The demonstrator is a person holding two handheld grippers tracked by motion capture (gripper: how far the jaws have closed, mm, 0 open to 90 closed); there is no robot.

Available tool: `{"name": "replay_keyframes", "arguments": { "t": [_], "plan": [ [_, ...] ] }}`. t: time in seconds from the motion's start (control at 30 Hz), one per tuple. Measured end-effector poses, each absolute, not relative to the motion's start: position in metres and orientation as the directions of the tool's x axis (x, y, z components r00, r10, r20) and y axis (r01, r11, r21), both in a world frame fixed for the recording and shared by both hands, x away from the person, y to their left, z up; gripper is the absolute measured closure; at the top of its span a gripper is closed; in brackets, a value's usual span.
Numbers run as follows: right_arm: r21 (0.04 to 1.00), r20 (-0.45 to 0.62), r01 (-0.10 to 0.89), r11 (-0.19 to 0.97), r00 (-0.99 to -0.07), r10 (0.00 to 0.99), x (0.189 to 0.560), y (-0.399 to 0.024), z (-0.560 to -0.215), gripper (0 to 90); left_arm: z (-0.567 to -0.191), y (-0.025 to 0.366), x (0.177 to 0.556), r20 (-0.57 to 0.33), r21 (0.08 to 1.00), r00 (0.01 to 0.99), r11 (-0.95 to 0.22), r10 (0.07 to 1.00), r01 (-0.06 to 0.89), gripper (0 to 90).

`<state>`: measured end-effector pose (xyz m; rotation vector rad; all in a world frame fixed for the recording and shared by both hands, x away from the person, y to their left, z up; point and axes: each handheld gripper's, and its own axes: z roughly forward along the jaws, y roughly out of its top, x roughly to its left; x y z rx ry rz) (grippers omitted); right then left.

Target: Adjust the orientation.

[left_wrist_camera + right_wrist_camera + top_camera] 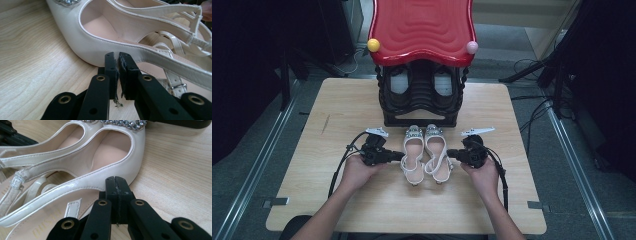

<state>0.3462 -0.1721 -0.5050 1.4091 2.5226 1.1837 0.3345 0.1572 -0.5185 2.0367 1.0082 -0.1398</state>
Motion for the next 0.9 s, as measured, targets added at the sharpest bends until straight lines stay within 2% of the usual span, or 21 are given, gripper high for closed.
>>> {"name": "replay_keyframes", "arguments": {
  "t": [0.23, 0.47, 0.67, 0.77, 0.8, 0.9],
  "plan": [
    [0.637, 0.335, 0.709, 0.303, -0.609, 0.719, 0.344, -0.171, -0.508, 90.0, -0.52, 0.15, 0.331, -0.428, 0.639, 0.683, -0.336, 0.592, 0.692, 84.9],
    [0.65, 0.403, 0.718, 0.247, -0.602, 0.69, 0.345, -0.178, -0.515, 90.0, -0.519, 0.147, 0.33, -0.43, 0.638, 0.68, -0.333, 0.594, 0.694, 88.2],
    [0.704, 0.353, 0.669, 0.238, -0.62, 0.7, 0.336, -0.177, -0.519, 89.7, -0.519, 0.147, 0.33, -0.425, 0.638, 0.682, -0.337, 0.596, 0.692, 88.1],
    [0.708, 0.343, 0.668, 0.228, -0.608, 0.716, 0.334, -0.176, -0.519, 85.3, -0.519, 0.146, 0.33, -0.42, 0.641, 0.681, -0.335, 0.6, 0.69, 88.1],
    [0.702, 0.346, 0.674, 0.229, -0.604, 0.718, 0.335, -0.177, -0.519, 82.5, -0.519, 0.146, 0.33, -0.419, 0.64, 0.68, -0.335, 0.602, 0.691, 87.3],
    [0.667, 0.353, 0.703, 0.244, -0.587, 0.728, 0.341, -0.18, -0.515, 81.4, -0.516, 0.15, 0.331, -0.387, 0.632, 0.677, -0.354, 0.626, 0.689, 76.3]
  ]
}}
